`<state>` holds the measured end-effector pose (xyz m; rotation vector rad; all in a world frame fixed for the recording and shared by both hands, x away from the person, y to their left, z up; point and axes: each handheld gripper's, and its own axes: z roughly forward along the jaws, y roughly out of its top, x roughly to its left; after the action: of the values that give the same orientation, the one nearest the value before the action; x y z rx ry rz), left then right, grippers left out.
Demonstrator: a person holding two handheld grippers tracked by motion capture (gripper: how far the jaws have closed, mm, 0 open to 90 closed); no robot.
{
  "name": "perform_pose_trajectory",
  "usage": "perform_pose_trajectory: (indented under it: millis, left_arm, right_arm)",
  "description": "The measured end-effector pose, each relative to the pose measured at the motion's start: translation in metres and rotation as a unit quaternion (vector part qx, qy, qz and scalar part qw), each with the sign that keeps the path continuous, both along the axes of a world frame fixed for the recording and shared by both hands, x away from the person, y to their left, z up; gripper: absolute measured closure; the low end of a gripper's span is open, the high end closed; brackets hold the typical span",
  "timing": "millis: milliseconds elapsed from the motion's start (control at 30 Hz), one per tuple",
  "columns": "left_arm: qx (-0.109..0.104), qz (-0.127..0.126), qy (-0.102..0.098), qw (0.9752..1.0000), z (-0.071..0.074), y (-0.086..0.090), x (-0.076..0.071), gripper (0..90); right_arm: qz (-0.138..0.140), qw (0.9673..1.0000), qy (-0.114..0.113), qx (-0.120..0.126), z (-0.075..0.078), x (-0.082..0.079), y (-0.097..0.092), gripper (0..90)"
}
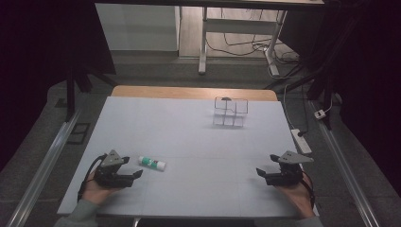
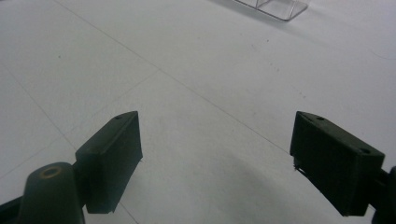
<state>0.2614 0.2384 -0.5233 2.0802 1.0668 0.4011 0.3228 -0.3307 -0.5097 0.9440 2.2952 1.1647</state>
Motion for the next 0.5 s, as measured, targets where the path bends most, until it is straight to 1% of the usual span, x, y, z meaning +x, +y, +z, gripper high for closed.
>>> perform_pose_trajectory:
  millis: [100, 167, 333, 500]
  left_arm:
    - [-0.004, 0.002, 0.001, 1.0000, -0.0008, -0.0008, -0.0005, 23.4]
    - [-0.001, 0.001, 0.002, 1.0000, -0.0014, -0.0022, -0.0009, 23.4]
    - [-0.002, -0.001, 0.002, 1.0000, -0.0011, -0.0034, -0.0015, 23.4]
    - [-0.002, -0.002, 0.002, 1.0000, -0.0013, -0.0030, -0.0010, 23.3]
  right_arm:
    - [-0.002, 1.0000, -0.001, 0.000, -0.0001, 0.0002, -0.0002, 16.9]
    - [-0.002, 1.0000, -0.001, -0.001, -0.0004, 0.0002, 0.0000, 17.2]
    - [-0.004, 1.0000, -0.002, -0.009, -0.0003, 0.0002, -0.0002, 17.8]
    - [-0.002, 1.0000, -0.002, -0.007, -0.0002, 0.0004, -0.0002, 18.8]
